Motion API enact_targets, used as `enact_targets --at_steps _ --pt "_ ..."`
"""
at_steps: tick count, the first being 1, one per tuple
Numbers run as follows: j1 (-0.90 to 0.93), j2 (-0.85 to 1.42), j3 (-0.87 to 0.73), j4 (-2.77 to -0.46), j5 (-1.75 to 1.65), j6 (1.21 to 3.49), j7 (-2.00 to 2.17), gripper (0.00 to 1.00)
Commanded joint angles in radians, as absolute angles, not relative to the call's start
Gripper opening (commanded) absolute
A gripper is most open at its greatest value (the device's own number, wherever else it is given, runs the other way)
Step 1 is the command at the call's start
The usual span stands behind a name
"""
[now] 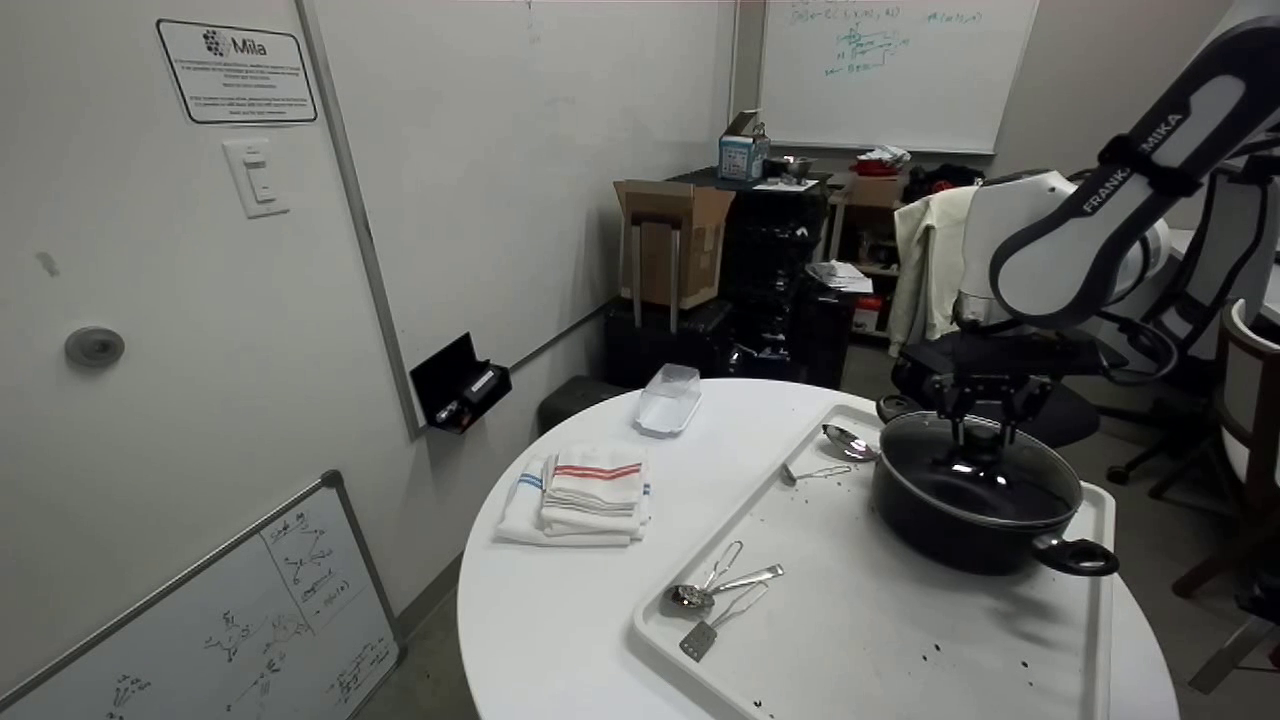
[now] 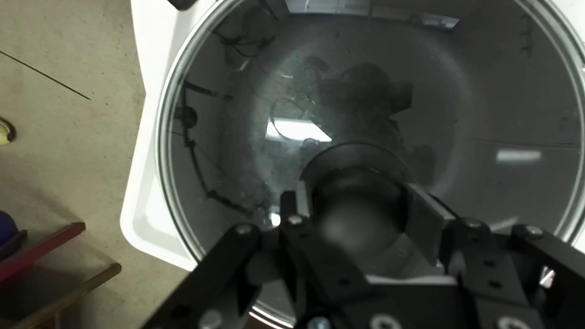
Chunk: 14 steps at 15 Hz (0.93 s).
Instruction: Cover the pot with the lid
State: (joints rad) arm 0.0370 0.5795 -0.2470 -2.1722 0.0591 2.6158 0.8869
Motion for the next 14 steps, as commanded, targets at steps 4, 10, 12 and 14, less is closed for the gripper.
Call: enact_targets --at_steps 4,10,12,14 --pt "0.041 0.580 -0.244 -2.163 0.070 2.618 0.892 0.25" --pt "0.010 0.578 -0.218 -2.169 0.098 2.649 0.862 0.25" --pt "-0.003 0.573 -0.206 -2.173 0.109 2.659 0.850 0.75" --pt "-0.010 0.568 -0.198 -2.180 0.123 2.678 0.842 0.83"
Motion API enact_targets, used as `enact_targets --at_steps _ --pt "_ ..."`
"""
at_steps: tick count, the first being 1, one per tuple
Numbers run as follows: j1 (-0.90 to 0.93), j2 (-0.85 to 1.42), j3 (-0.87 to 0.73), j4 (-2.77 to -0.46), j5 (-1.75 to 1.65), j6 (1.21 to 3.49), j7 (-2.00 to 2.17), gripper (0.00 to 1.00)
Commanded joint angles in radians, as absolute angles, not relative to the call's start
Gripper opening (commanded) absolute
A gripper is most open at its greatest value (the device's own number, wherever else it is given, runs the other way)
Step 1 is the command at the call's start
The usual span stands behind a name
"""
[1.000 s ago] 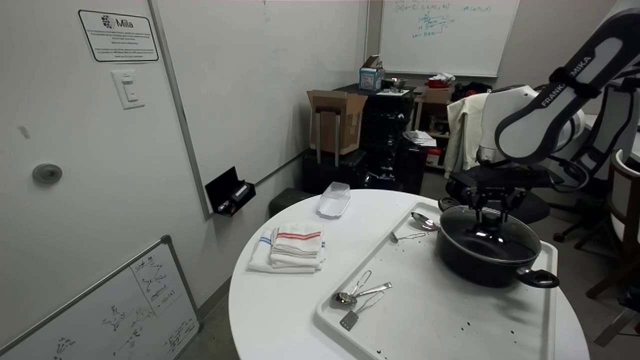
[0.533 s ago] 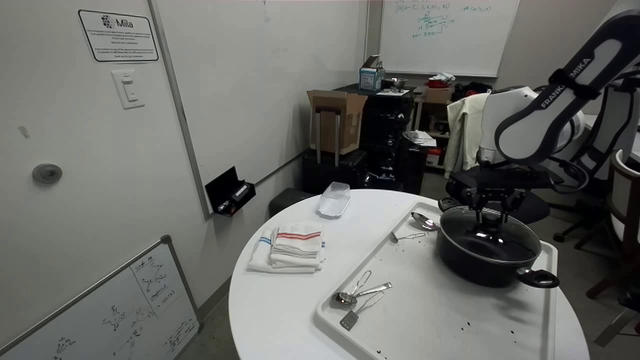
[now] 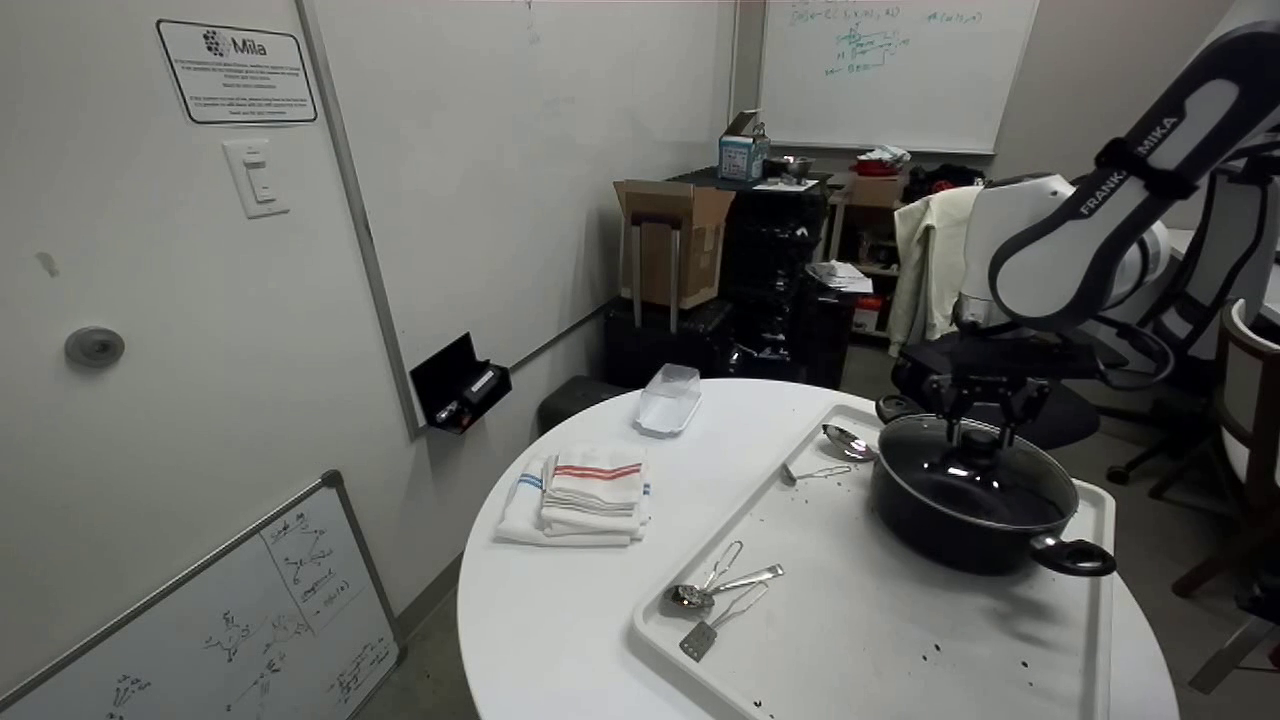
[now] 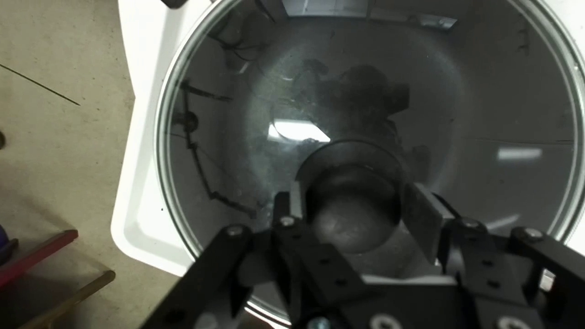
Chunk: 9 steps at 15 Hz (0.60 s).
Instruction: Cover the pot with the lid
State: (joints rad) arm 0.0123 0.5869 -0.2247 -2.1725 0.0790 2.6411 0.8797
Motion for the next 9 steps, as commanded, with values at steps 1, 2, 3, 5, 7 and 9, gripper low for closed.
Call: enact_targets --at_steps 1,2,3,5,7,9 --pt "-0.013 0.562 -0.193 -2.186 0.129 2.692 0.837 0.89" --pt "-0.015 0.555 -0.189 -2.191 0.135 2.702 0.833 0.96" --pt "-0.014 0.550 -0.188 -2.196 0.137 2.712 0.831 1.00" --pt "-0.009 0.529 -0.185 -2.211 0.137 2.734 0.818 1.00" --pt "0.001 0.505 -0.184 -2.228 0.128 2.741 0.802 1.00" --pt "0.008 0.476 -0.182 -2.250 0.122 2.744 0.783 1.00"
